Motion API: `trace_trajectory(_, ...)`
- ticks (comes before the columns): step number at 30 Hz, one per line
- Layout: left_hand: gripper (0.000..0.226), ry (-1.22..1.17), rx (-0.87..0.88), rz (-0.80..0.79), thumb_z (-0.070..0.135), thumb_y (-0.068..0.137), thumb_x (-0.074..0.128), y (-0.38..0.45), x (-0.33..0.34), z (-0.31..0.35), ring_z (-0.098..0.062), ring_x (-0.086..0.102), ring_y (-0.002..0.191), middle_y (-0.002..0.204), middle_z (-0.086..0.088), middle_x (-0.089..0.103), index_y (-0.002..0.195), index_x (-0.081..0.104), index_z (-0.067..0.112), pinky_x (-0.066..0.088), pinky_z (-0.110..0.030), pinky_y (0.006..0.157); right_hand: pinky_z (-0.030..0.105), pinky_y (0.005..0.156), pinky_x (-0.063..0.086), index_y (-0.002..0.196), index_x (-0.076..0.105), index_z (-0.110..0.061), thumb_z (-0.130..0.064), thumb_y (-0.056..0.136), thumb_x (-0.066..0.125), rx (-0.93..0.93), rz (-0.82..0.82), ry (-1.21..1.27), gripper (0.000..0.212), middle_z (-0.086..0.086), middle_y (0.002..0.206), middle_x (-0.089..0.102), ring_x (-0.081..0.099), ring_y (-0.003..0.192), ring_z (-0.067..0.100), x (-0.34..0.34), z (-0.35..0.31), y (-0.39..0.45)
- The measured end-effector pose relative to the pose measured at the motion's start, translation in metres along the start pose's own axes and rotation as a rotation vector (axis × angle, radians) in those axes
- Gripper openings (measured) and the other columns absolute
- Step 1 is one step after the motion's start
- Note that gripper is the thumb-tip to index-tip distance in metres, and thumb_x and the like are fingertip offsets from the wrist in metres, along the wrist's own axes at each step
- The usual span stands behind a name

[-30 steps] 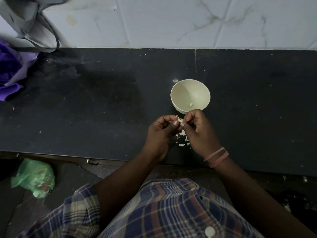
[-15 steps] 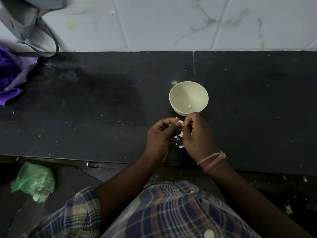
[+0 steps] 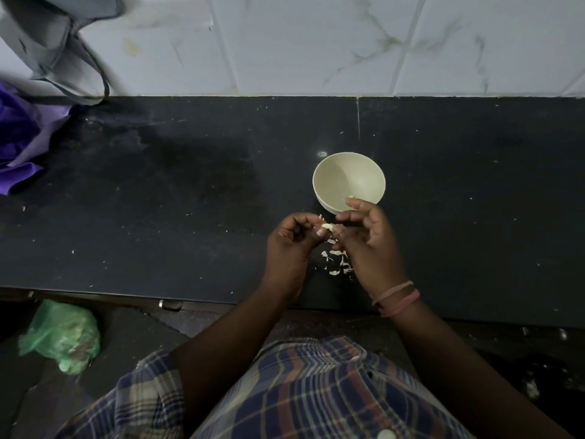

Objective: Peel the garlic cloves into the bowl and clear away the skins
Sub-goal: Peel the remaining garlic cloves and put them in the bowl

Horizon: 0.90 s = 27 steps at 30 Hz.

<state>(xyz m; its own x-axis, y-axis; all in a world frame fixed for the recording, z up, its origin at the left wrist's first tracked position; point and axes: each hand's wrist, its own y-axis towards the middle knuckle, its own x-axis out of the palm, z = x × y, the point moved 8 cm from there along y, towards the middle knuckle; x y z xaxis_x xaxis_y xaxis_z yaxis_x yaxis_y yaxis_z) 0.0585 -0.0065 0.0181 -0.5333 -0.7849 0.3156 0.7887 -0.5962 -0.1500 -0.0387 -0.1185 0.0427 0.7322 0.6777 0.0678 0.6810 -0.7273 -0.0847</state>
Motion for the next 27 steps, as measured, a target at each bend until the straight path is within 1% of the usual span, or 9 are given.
trace_trajectory(4,0.026,0.012,0.032,-0.021,-0.017,0.083,0.067,0.001,0.001,0.004,-0.012,0.069,0.086,0.086,0.001,0.073,0.094,0.062,0.007,0.055,-0.027,0.079,0.031,0.071,0.058,0.126,0.055,-0.008,0.01,0.087,0.064,0.008,-0.018,0.044,0.044,0.02,0.097,0.071,0.068,0.083,0.025,0.002,-0.001,0.0)
trace_trajectory(7,0.025,-0.051,0.01,-0.025,-0.014,0.083,0.069,0.002,0.003,0.001,-0.019,0.068,0.09,0.091,-0.006,0.073,0.096,0.064,0.008,0.056,-0.033,0.083,0.028,0.074,0.057,0.127,0.053,-0.006,0.013,0.085,0.064,-0.007,-0.007,0.073,0.047,0.021,0.093,0.071,0.069,0.086,0.024,0.0,-0.004,-0.001)
trace_trajectory(9,0.024,-0.113,-0.019,-0.021,-0.012,0.084,0.067,0.001,0.003,-0.003,-0.022,0.068,0.09,0.093,-0.009,0.072,0.096,0.066,0.009,0.057,-0.036,0.084,0.028,0.077,0.057,0.128,0.053,-0.008,0.014,0.084,0.064,-0.02,-0.012,0.074,0.05,0.02,0.093,0.07,0.069,0.089,0.024,0.0,-0.006,-0.001)
trace_trajectory(13,0.023,-0.194,-0.073,-0.014,-0.016,0.088,0.06,0.0,0.006,-0.006,-0.02,0.069,0.083,0.089,-0.01,0.072,0.099,0.063,0.004,0.059,-0.032,0.08,0.035,0.083,0.057,0.129,0.053,-0.016,0.012,0.084,0.065,-0.044,-0.016,0.046,0.054,0.015,0.093,0.071,0.07,0.094,0.028,0.0,-0.005,-0.001)
trace_trajectory(15,0.022,-0.22,-0.089,-0.009,-0.015,0.088,0.06,0.0,0.007,-0.006,-0.02,0.071,0.083,0.089,-0.011,0.073,0.099,0.063,0.004,0.059,-0.031,0.079,0.035,0.084,0.056,0.13,0.052,-0.018,0.011,0.085,0.065,-0.051,-0.016,0.04,0.055,0.013,0.093,0.071,0.07,0.094,0.027,-0.001,-0.004,0.0)
trace_trajectory(18,0.021,-0.224,-0.091,0.003,-0.013,0.088,0.063,0.0,0.006,-0.004,-0.021,0.072,0.086,0.09,-0.011,0.073,0.098,0.065,0.005,0.059,-0.032,0.08,0.032,0.083,0.056,0.133,0.051,-0.019,0.012,0.085,0.064,-0.071,-0.022,0.016,0.058,0.012,0.093,0.071,0.069,0.091,0.025,-0.002,-0.005,0.001)
trace_trajectory(23,0.015,-0.214,-0.131,-0.004,-0.008,0.09,0.064,0.0,0.007,-0.006,-0.022,0.072,0.087,0.09,-0.011,0.072,0.101,0.064,0.002,0.059,-0.034,0.082,0.029,0.089,0.053,0.141,0.047,-0.021,0.009,0.086,0.065,-0.13,-0.058,-0.133,0.065,0.005,0.094,0.071,0.067,0.093,0.019,-0.002,-0.009,0.002)
trace_trajectory(27,0.013,-0.151,-0.162,0.015,-0.007,0.09,0.065,0.001,0.006,-0.009,-0.026,0.071,0.086,0.09,-0.012,0.071,0.099,0.067,0.003,0.059,-0.037,0.084,0.03,0.09,0.054,0.143,0.044,-0.026,0.007,0.086,0.066,-0.131,-0.066,-0.182,0.069,0.001,0.094,0.071,0.068,0.093,0.016,-0.001,-0.006,0.004)
